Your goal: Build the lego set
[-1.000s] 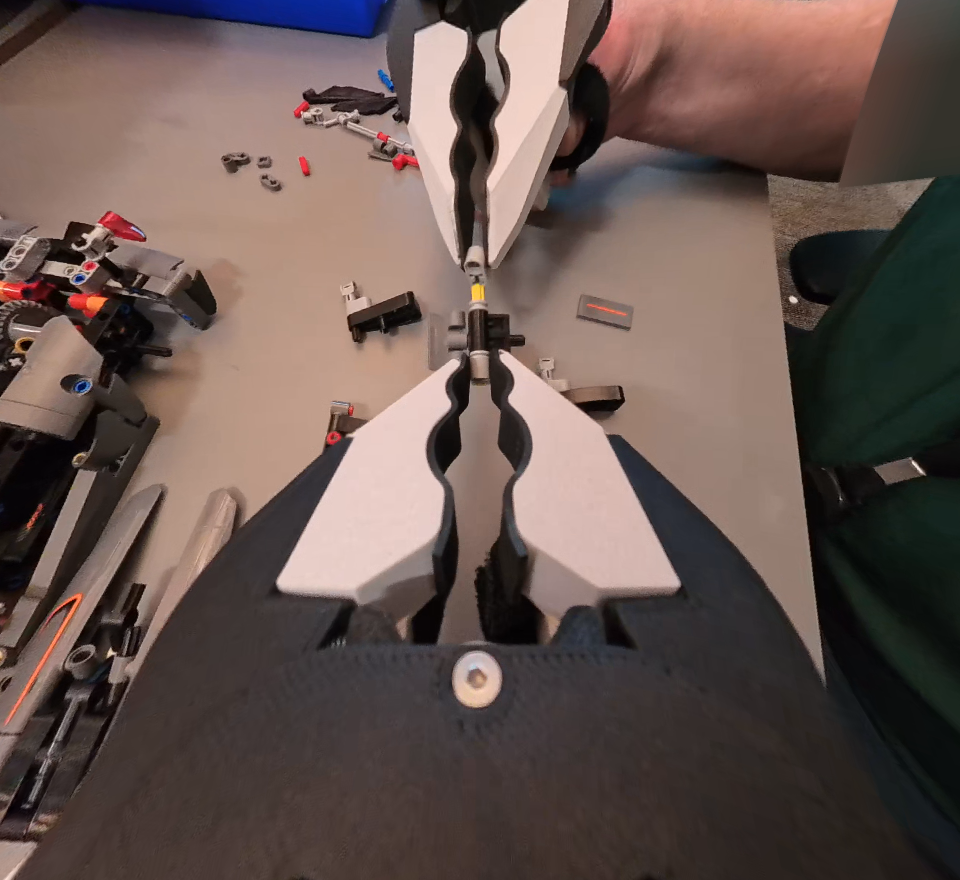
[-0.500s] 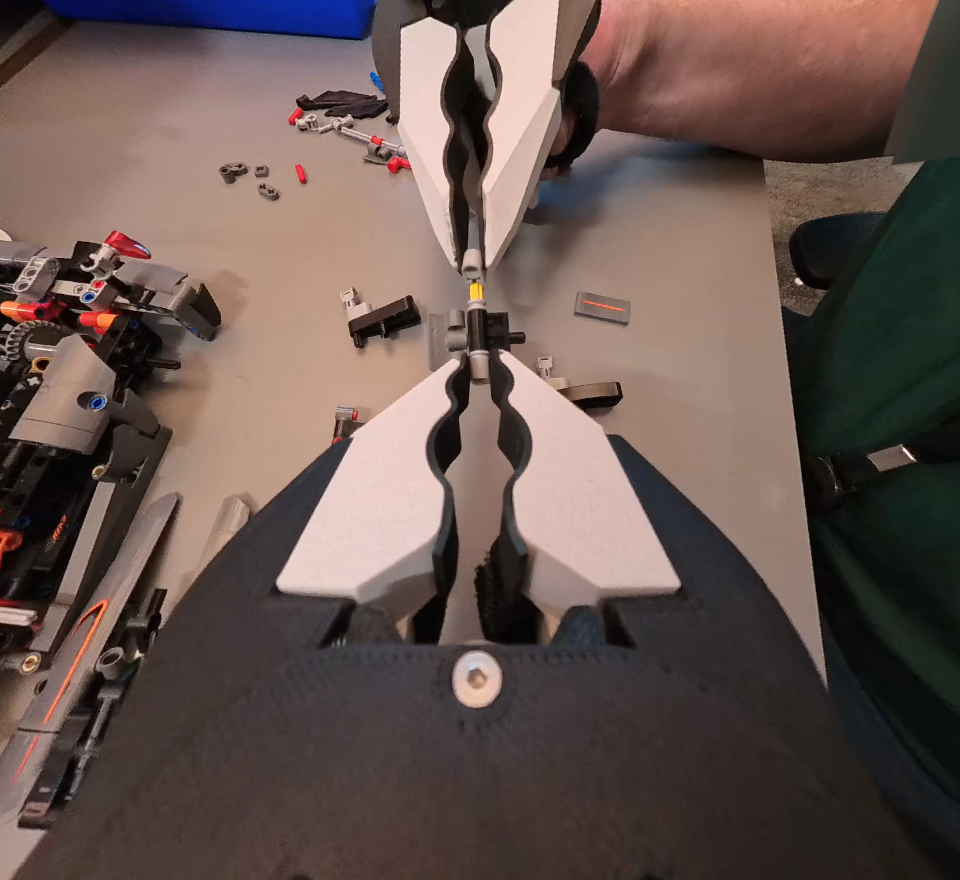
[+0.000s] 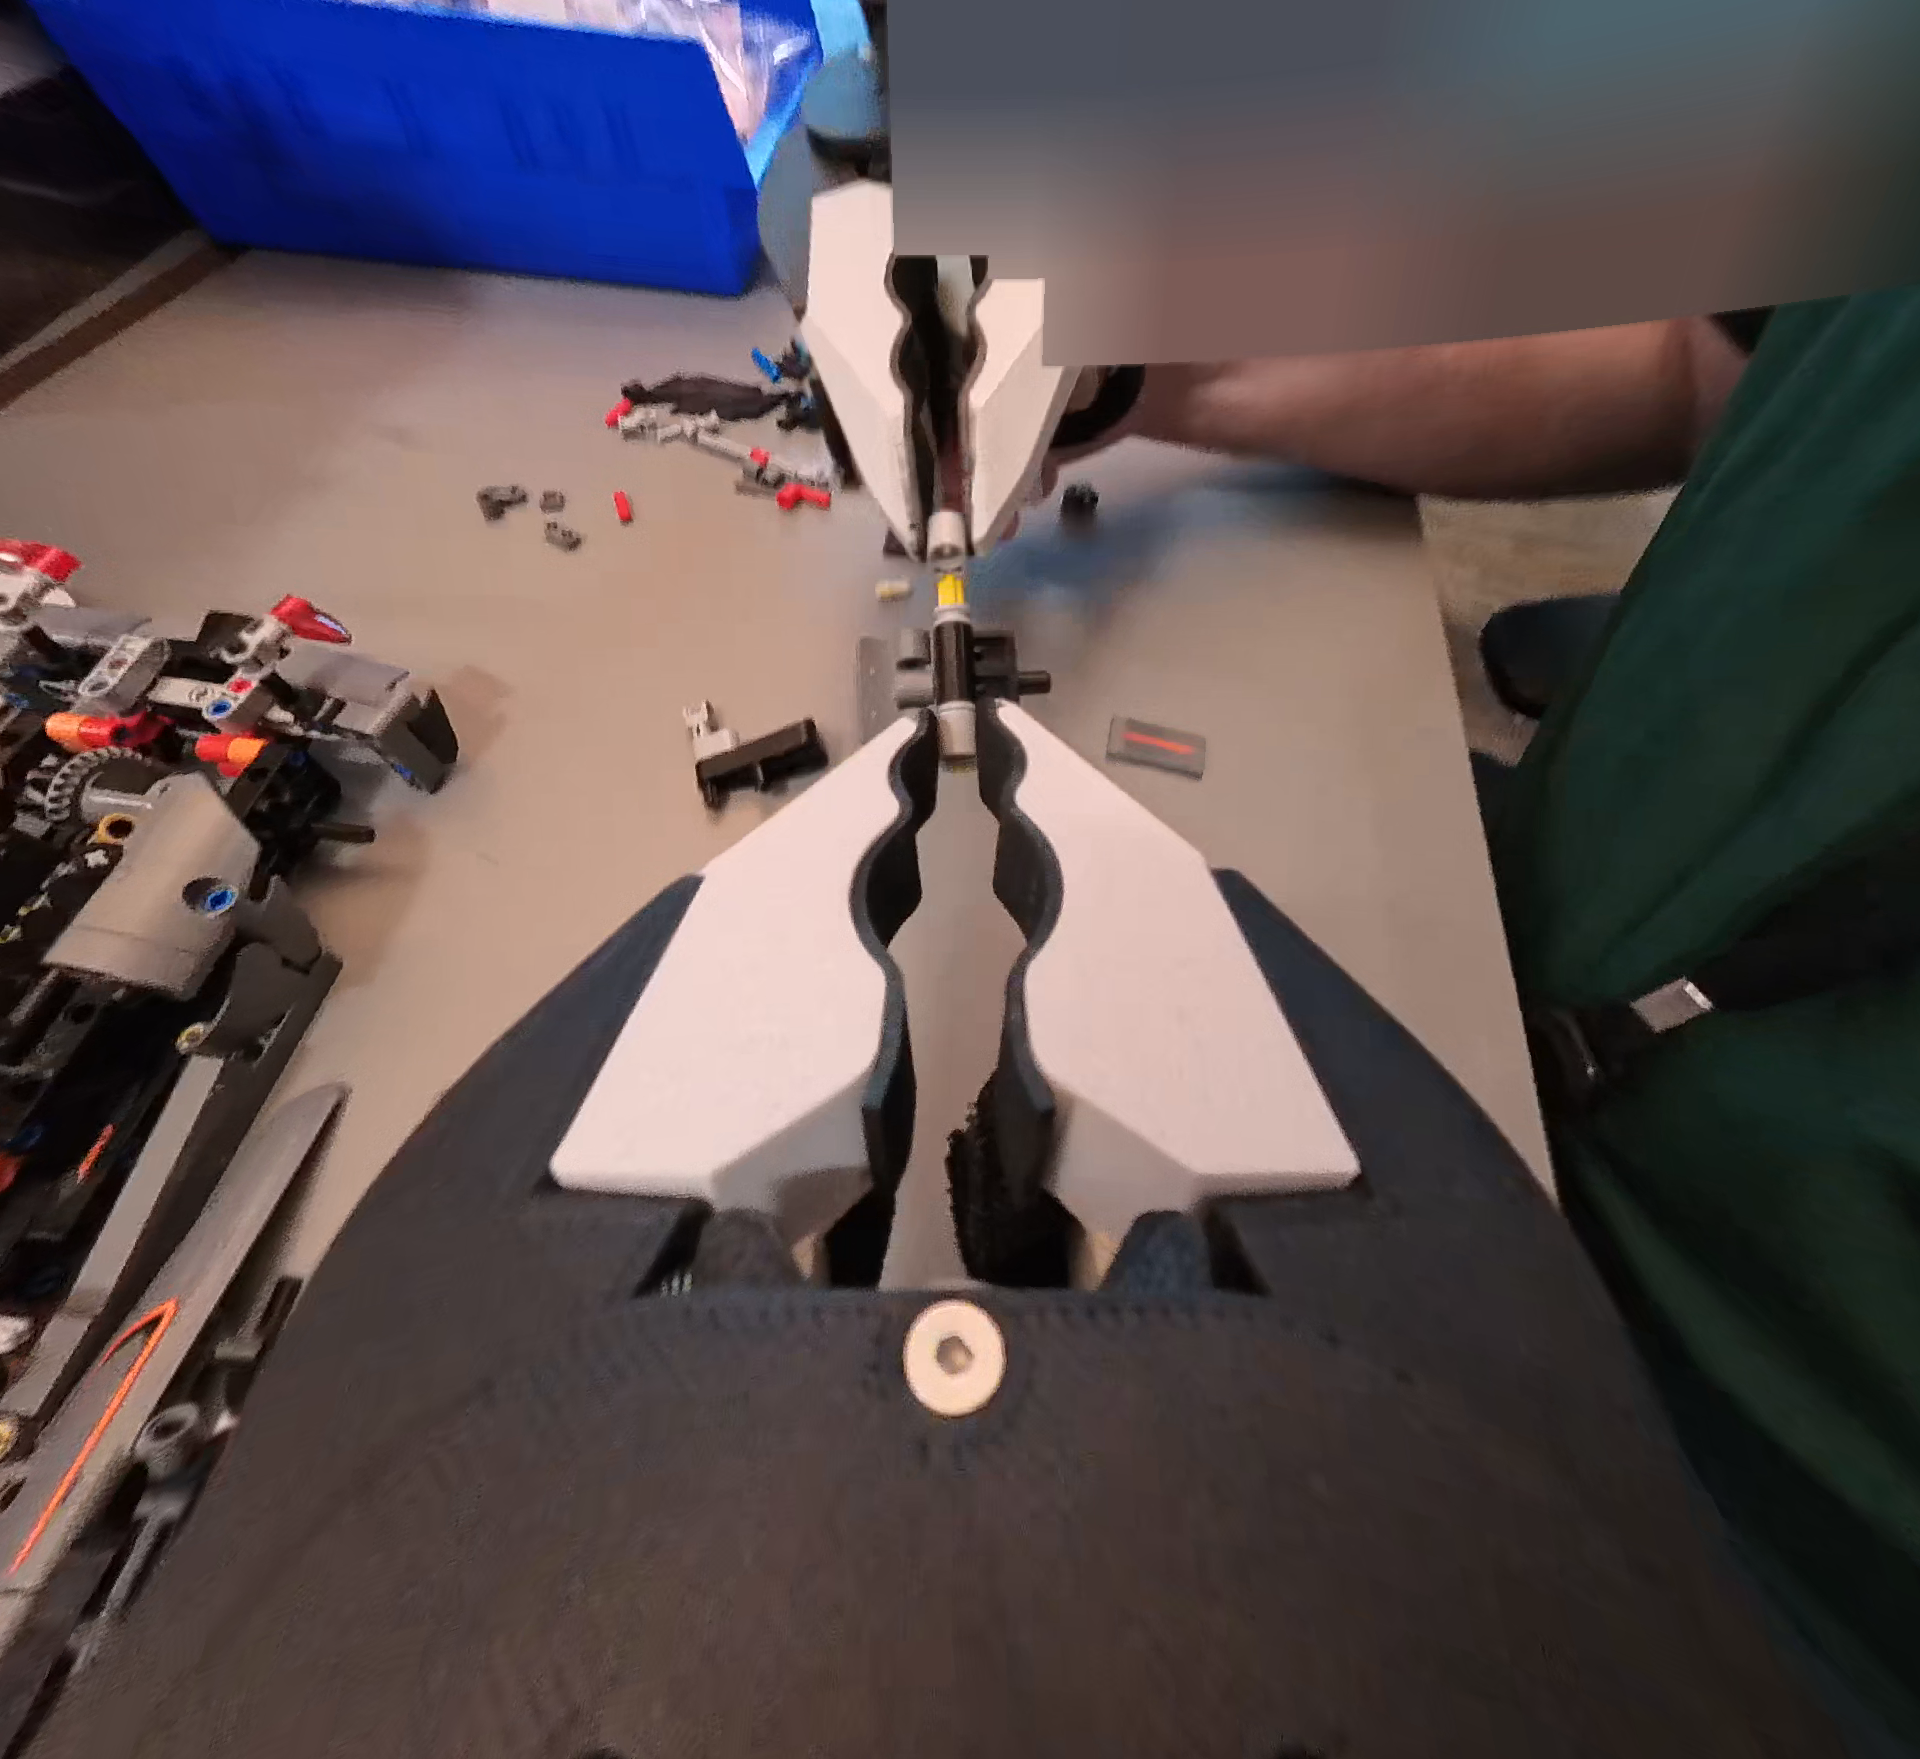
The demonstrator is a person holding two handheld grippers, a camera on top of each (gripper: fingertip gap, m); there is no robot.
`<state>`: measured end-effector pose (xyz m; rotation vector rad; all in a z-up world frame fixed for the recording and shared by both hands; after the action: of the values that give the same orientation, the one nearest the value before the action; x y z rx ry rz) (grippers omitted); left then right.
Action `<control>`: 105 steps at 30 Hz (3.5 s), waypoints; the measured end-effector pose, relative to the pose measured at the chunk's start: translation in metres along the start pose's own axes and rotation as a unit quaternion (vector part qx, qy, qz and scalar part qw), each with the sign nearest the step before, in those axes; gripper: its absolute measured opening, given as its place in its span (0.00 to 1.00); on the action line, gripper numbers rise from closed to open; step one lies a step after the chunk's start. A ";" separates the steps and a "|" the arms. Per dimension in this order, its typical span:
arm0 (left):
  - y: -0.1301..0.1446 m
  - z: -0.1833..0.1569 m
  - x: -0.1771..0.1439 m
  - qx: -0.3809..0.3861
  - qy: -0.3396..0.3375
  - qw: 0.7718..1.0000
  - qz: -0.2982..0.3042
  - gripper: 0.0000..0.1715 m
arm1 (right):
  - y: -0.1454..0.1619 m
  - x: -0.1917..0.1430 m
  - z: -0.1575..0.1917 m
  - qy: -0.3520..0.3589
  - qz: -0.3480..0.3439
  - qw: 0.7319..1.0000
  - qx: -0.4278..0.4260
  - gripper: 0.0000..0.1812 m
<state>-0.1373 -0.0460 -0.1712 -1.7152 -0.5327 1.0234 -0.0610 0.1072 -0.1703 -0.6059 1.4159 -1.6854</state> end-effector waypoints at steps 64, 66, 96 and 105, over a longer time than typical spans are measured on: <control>-0.020 0.001 0.014 -0.274 0.043 0.898 -0.343 0.03 | -0.040 0.024 0.045 0.391 0.133 0.862 -0.295 0.24; -0.019 -0.001 0.016 -0.280 0.043 0.893 -0.350 0.03 | -0.041 0.023 0.046 0.395 0.139 0.859 -0.294 0.24; 0.034 0.001 0.003 -0.080 -0.062 0.992 0.075 0.03 | 0.041 -0.064 0.022 0.283 0.287 0.914 -0.056 0.16; 0.050 0.004 0.012 -0.050 -0.027 0.991 0.117 0.04 | 0.050 -0.133 0.011 0.381 0.268 0.885 -0.004 0.13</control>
<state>-0.1397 -0.0535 -0.2224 -1.8759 -0.4303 1.2306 0.0333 0.2103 -0.1959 0.5006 1.8939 -1.4956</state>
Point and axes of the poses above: each gripper's, where its closed fingertips meet, x out along the fingers, y out of its underside, z = x × y across the jaws, the point moved 8 cm from there along -x, back along the fingers, and after that the axes turned 6 degrees about y, right-handed, at the moved point
